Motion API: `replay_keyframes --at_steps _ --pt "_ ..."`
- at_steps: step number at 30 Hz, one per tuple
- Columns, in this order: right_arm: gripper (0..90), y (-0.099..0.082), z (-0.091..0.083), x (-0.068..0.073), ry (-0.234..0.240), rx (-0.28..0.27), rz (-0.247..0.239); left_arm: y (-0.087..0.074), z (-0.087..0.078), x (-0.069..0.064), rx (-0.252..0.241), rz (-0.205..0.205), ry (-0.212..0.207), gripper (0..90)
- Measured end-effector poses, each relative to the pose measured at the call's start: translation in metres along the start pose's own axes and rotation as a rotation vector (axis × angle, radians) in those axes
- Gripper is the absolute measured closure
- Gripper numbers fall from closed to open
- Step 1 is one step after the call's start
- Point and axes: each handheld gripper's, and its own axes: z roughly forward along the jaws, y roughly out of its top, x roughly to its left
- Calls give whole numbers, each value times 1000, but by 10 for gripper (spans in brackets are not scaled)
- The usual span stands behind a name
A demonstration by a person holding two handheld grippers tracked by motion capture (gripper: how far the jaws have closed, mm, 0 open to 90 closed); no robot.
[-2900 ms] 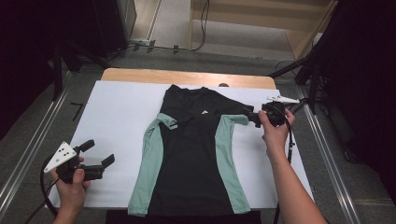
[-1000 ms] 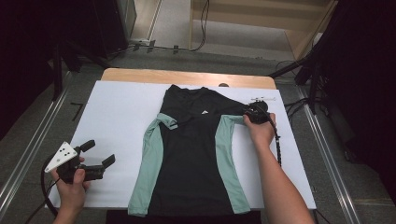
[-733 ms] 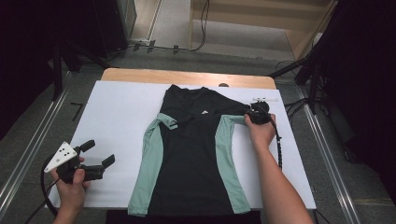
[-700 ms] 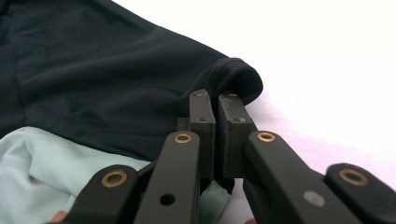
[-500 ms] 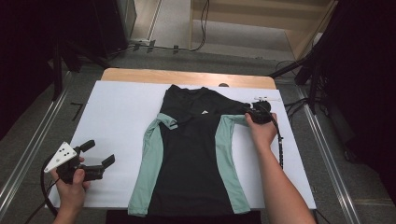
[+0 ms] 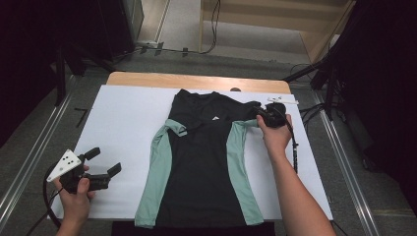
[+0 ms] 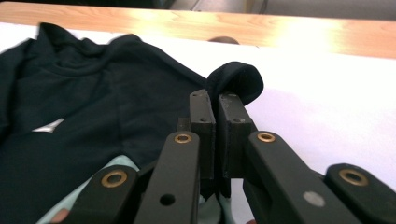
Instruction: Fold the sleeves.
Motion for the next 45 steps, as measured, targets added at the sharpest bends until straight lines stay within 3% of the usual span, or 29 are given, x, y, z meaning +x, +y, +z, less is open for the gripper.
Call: replay_keyframes --at_steps 24,45 --pt "837 25 -14 56 140 -67 -93 0 0 0 1 0 -1 0" --pt "834 18 -1 97 213 -13 -196 0 0 0 2 3 -4 0"
